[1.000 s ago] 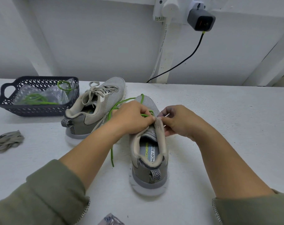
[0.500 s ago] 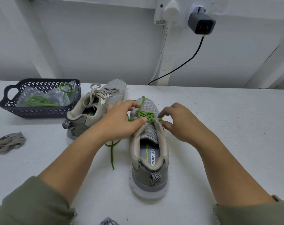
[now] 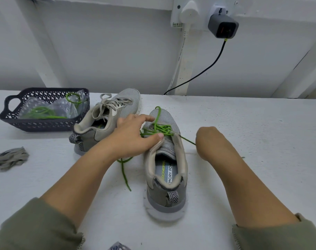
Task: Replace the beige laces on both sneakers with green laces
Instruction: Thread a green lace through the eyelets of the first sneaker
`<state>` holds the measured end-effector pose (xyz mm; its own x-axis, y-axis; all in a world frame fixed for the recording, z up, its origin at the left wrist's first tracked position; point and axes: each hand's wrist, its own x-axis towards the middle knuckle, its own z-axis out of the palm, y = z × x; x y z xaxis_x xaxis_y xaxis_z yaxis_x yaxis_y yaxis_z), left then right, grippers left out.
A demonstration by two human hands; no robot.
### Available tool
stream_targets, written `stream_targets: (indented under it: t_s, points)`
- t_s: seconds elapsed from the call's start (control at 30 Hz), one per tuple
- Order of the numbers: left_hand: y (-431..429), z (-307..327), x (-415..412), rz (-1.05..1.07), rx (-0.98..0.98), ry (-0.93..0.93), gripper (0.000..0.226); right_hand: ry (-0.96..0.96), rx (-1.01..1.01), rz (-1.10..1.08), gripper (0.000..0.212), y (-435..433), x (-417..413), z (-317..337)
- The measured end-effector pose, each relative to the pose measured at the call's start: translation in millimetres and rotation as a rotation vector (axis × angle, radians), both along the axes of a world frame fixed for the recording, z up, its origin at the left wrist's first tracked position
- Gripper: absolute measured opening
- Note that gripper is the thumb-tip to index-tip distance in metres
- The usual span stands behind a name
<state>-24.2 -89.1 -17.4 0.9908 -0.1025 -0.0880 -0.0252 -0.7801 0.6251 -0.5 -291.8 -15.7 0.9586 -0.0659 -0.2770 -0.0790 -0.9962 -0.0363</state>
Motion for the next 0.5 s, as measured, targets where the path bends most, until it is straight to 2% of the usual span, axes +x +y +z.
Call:
stream_targets:
  t_s: [0.03,0.07,0.1,0.13,0.2,0.3,0.37,0.43,0.5]
  points:
    - [0,0,0,0.003,0.008,0.003,0.06,-0.01,0.029,0.028,0.009,-1,2,0]
    - [0,0,0,0.008,0.015,0.004,0.061,-0.079,0.094,0.101,0.011,-1,3,2]
    - [0,-1,0,0.015,0.021,0.003,0.062,-0.136,0.189,0.173,0.025,2,2,4]
    - [0,-1,0,0.024,0.025,0.002,0.064,-0.17,0.261,0.24,0.027,7,0,9]
    - [-1,-2,-1,0.036,0.025,-0.003,0.067,-0.161,0.194,0.257,0.008,6,2,9]
    - [-2,-2,-1,0.046,0.024,-0.012,0.069,-0.023,0.02,-0.024,0.024,-2,0,3]
    - [-1,-3,-1,0.053,0.026,-0.002,0.071,-0.051,0.077,0.066,0.008,-2,3,4]
    - [1,-6,0,0.061,0.018,0.021,0.077,-0.172,0.238,0.219,0.023,7,0,8]
    - [2,-8,1,0.064,-0.011,0.04,0.086,-0.168,0.244,0.261,0.011,8,0,7]
